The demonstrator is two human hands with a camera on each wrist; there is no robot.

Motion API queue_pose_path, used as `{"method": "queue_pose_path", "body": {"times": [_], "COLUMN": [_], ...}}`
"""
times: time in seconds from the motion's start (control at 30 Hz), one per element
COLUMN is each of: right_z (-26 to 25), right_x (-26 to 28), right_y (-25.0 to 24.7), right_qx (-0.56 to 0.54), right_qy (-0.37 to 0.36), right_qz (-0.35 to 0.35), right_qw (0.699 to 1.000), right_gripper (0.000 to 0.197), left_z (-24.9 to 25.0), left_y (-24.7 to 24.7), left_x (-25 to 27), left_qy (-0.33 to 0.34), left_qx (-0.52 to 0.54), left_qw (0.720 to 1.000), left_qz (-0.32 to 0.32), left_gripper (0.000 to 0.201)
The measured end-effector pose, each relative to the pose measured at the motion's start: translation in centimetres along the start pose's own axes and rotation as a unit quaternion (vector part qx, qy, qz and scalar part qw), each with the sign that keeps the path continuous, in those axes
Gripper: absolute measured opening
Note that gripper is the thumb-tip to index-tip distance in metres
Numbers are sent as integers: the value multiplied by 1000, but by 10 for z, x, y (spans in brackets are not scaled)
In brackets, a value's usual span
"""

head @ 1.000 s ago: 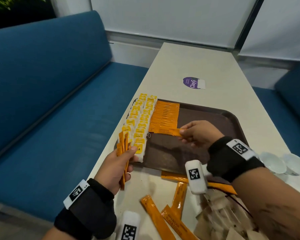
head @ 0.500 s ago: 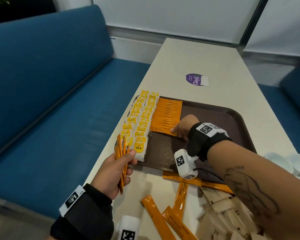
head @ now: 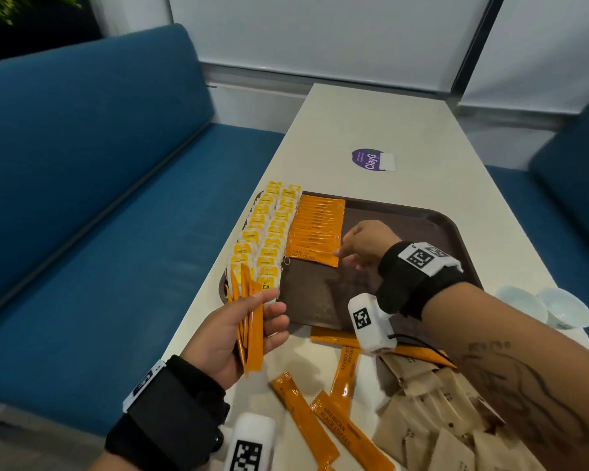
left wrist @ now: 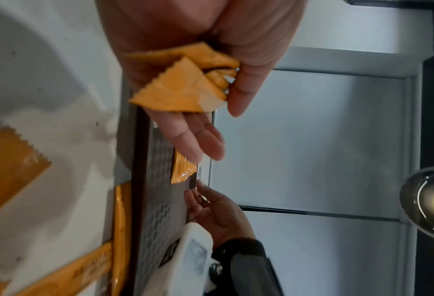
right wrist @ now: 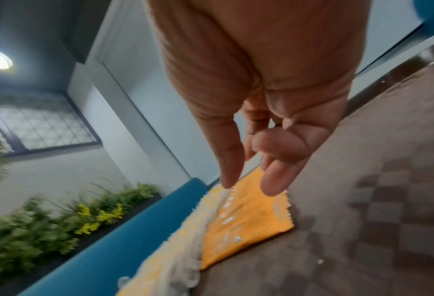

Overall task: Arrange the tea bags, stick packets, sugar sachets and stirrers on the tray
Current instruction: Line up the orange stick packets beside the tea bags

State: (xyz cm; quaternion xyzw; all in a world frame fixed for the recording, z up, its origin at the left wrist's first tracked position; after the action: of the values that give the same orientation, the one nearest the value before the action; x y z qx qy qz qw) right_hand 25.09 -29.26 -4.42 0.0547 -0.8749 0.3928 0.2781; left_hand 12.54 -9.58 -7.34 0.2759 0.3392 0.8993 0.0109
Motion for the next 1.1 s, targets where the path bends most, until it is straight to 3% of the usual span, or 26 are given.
{"method": "queue_pose_path", "body": {"times": [0.13,0.27,0.37,0.43,0.53,0.6,0.77,0.8,0.9,0.97,1.0,1.1], "right_z": [-15,-22,-19,-16,-17,-17,-18,-19,-8,4,8,10], "right_x": [58,110,130,139,151,154,154,153,139,130,128,125], "right_y": [5,31,62,71,72,73,69,66,61,62,64,72], "right_qx": [-61,3,33,91,145,150,145,129,16,-122,-213,-376], "right_qy": [-161,-235,-250,-255,-272,-286,-290,-292,-231,-170,-144,-111], "right_qz": [1,0,-28,-1,48,58,89,90,50,-1,-33,-105], "right_qw": [985,972,967,963,950,945,942,943,972,978,966,914], "right_gripper": [22,21,25,32,23,32,10,7,25,13,2,24], "left_z": [-7,-16,-20,-22,-23,-23,-20,-19,-13,-7,-5,-6], "left_y": [8,16,21,25,31,34,39,40,39,32,29,23], "left_x": [2,2,2,3,5,7,9,10,11,10,9,9], "left_qy": [-12,-4,7,17,28,36,46,48,72,96,102,96], "left_qx": [33,40,34,40,28,19,11,12,-4,-36,-48,-83], "left_qw": [999,999,999,999,999,999,999,999,997,995,994,991], "left_qz": [-19,-11,4,8,6,0,-16,-21,-27,-4,8,29], "left_gripper": [26,24,27,29,31,32,33,32,31,31,30,21]}}
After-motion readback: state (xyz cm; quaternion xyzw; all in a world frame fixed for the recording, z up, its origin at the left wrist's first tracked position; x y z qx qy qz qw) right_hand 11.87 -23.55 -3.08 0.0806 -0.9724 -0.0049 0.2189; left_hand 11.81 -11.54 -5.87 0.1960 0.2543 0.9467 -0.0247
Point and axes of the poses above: each hand's wrist, its own x-axis away from the middle knuckle, its own y-axis out of the palm, z = x × y, the point moved 9 cm from there along -x, towards the middle knuckle, and after that the axes turned 6 degrees about x, right-handed, at the moved point
